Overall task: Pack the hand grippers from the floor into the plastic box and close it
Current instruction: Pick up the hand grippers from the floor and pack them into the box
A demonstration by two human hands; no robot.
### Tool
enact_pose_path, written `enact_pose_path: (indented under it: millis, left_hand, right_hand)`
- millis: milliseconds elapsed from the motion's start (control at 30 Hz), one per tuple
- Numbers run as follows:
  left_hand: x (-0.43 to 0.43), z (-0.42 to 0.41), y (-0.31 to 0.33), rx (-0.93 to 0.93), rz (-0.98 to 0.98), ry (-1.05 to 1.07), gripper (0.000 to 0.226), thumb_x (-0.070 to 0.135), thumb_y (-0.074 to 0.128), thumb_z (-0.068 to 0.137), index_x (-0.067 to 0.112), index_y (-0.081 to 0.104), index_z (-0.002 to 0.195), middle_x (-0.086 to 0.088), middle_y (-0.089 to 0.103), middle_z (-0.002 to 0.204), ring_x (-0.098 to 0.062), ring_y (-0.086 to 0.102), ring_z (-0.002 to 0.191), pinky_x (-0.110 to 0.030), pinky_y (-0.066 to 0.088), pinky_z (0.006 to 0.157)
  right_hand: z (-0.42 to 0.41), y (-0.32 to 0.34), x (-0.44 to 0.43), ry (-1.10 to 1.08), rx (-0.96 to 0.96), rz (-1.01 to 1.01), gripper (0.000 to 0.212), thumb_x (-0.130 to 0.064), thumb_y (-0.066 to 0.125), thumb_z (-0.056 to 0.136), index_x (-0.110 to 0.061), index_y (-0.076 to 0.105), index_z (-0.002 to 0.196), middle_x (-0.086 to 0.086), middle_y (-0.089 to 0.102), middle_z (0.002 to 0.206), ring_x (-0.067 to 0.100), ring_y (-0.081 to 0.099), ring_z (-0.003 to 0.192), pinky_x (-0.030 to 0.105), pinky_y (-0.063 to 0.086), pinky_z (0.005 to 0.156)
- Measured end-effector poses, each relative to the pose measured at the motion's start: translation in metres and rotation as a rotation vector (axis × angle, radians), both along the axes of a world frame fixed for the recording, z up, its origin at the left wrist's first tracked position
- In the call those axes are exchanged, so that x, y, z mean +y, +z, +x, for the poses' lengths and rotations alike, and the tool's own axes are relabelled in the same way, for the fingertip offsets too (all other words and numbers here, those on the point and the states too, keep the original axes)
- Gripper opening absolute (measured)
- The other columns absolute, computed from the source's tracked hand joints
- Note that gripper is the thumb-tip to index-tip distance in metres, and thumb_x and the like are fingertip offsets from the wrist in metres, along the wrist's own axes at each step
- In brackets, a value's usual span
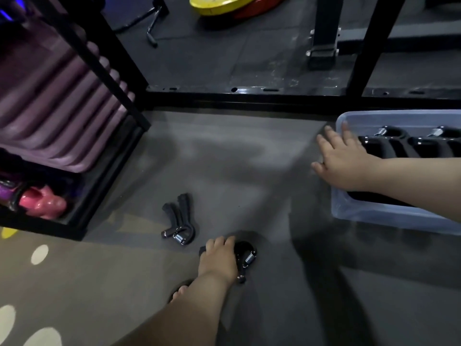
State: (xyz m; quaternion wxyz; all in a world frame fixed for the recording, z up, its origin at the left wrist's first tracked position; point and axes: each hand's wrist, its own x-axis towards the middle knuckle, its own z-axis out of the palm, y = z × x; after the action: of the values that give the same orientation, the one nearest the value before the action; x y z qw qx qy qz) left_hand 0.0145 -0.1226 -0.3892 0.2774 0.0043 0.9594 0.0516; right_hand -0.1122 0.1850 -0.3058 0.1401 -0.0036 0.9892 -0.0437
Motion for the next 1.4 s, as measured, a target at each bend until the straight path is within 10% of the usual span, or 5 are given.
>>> enact_pose_path:
  millis: [467,800,1067,1233,1400]
  left_hand:
    - [0.009,0.006,-0.009,0.150,-0.123,-0.124,0.027,0.038,0.042,0.101,0.020,0.047,0.121,-0.001,0.049,0.127,-0.024,0.045,0.121,-0.034,0.037,0.095]
    - [0.101,-0.063,0.035,-0.133,0.909,0.962,0.020,0.016,0.045,0.101,0.005,0.061,0.107,-0.017,0.068,0.089,-0.029,0.063,0.070,-0.039,0.058,0.066]
    - [0.144,-0.081,0.089,-0.051,1.138,0.945,0.021,0.017,0.050,0.101,0.010,0.057,0.083,-0.015,0.060,0.076,-0.027,0.059,0.065,-0.035,0.054,0.065]
    - [0.167,-0.093,0.108,0.142,1.135,0.963,0.023,0.022,0.053,0.100,0.011,0.060,0.081,-0.012,0.064,0.080,-0.026,0.061,0.077,-0.037,0.053,0.072]
    - [0.190,-0.099,0.129,0.317,1.116,0.943,0.021,0.027,0.061,0.093,0.006,0.062,0.093,-0.014,0.072,0.091,-0.032,0.070,0.089,-0.046,0.057,0.086]
  right_hand:
    - [0.003,-0.003,0.000,-0.007,0.014,-0.070,0.076,-0.048,0.040,0.097,-0.011,0.008,0.155,0.010,-0.008,0.163,0.038,-0.023,0.145,0.053,0.003,0.118]
    - [0.002,0.003,0.003,0.014,-0.023,-0.085,0.076,-0.049,0.037,0.098,-0.012,0.006,0.156,0.008,-0.009,0.163,0.036,-0.025,0.145,0.052,0.001,0.118]
    - [0.011,0.019,0.009,0.105,-0.097,-0.083,0.068,-0.050,0.029,0.101,-0.013,0.010,0.155,0.010,-0.009,0.163,0.037,-0.022,0.146,0.047,-0.006,0.119]
    - [0.028,0.030,0.011,0.185,-0.140,-0.203,0.060,-0.044,0.035,0.101,-0.007,0.033,0.148,0.015,0.013,0.162,0.030,0.003,0.150,0.041,0.005,0.122]
    - [0.054,0.070,0.012,-0.053,-0.215,-0.838,0.039,-0.041,0.037,0.103,-0.015,0.058,0.122,0.003,0.063,0.122,0.018,0.057,0.114,0.026,0.044,0.088]
